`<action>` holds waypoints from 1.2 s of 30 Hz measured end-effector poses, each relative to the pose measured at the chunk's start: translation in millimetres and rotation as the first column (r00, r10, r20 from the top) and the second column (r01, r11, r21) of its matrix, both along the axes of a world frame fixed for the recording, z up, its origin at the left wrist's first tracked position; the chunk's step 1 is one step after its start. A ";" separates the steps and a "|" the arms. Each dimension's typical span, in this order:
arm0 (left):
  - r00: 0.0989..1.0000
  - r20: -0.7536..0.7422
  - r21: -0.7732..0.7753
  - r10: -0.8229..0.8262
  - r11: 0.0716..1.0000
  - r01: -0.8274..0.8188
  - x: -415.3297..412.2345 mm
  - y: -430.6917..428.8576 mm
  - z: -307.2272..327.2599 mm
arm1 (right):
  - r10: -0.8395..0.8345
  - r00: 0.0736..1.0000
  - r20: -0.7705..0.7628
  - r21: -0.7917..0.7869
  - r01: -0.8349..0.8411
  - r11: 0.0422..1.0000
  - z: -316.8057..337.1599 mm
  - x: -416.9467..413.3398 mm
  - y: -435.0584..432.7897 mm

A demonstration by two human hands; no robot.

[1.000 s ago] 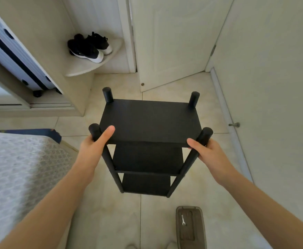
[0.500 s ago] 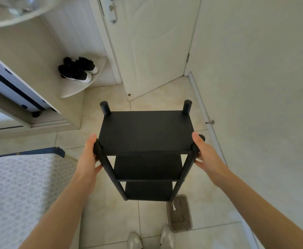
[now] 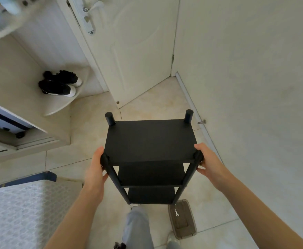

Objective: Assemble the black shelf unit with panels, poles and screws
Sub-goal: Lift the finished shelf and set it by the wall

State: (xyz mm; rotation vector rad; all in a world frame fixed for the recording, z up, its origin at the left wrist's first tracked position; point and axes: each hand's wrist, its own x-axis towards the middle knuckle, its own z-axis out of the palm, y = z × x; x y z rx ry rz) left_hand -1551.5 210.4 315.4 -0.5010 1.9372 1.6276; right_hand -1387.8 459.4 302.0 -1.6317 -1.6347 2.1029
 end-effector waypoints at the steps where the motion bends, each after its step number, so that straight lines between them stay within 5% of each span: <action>1: 1.000 0.005 0.003 -0.026 1.000 0.026 -11.6 5.5 -0.4 | -0.025 1.000 -0.004 -0.001 0.025 1.000 -1.1 -8.4 2.6; 17: 0.902 0.163 -0.045 -0.400 0.910 0.411 -196.8 128.9 -16.7 | -0.303 0.946 0.111 0.089 0.294 0.952 -14.2 -122.4 47.9; 24: 0.822 0.211 -0.009 -0.529 0.840 0.543 -231.9 211.8 -29.4 | -0.460 0.880 0.116 0.073 0.455 0.888 -20.5 -133.4 97.6; 36: 0.657 0.210 -0.116 -0.724 0.649 0.752 -259.3 370.6 -89.6 | -0.491 0.843 0.221 -0.040 0.511 0.859 -62.7 -134.4 207.5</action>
